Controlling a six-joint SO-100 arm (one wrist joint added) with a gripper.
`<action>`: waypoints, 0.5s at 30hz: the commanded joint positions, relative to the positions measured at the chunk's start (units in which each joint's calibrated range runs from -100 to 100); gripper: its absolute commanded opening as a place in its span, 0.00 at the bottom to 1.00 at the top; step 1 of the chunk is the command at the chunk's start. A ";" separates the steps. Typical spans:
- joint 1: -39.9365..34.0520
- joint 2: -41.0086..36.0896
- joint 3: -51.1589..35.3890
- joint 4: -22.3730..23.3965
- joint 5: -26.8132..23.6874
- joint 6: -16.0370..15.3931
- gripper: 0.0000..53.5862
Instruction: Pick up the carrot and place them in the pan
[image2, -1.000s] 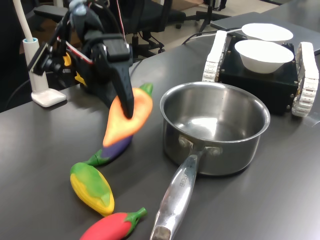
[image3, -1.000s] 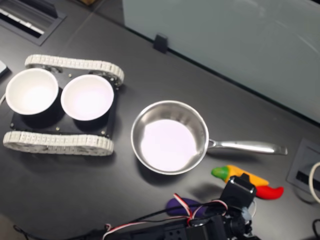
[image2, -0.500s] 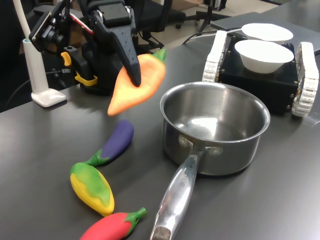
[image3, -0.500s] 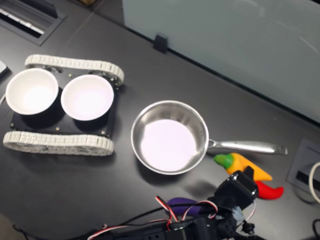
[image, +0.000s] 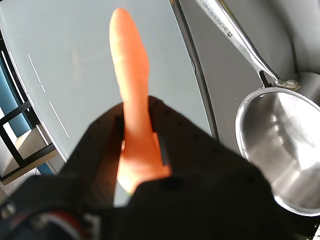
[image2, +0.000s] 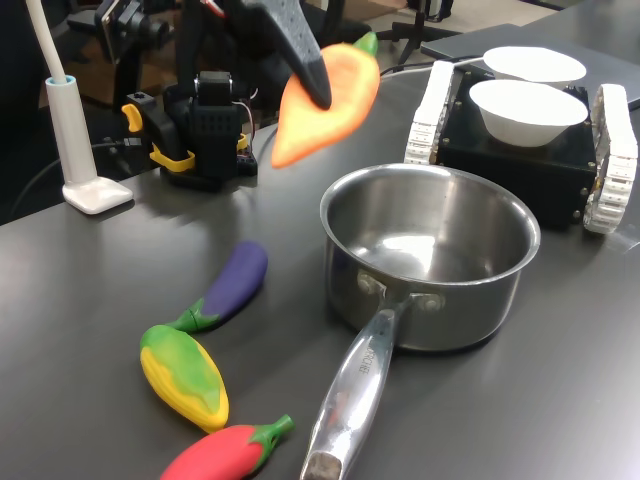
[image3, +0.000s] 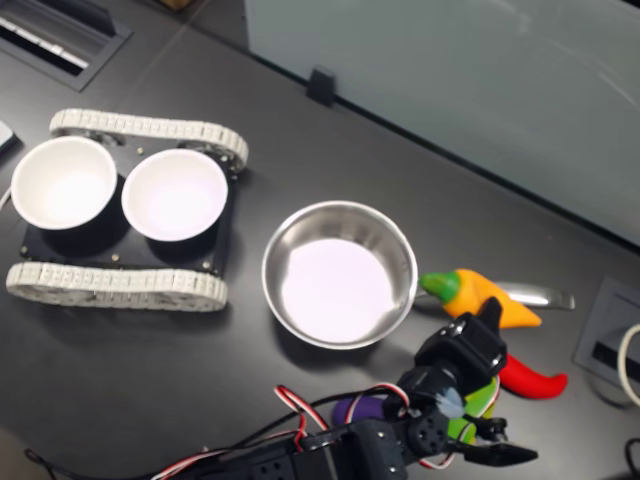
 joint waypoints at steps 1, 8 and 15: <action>-1.86 -5.82 -0.98 -4.40 -1.37 -0.23 0.01; -9.08 -10.88 5.56 -6.28 -2.20 5.82 0.01; -16.65 -16.11 12.56 -8.66 -2.54 10.28 0.01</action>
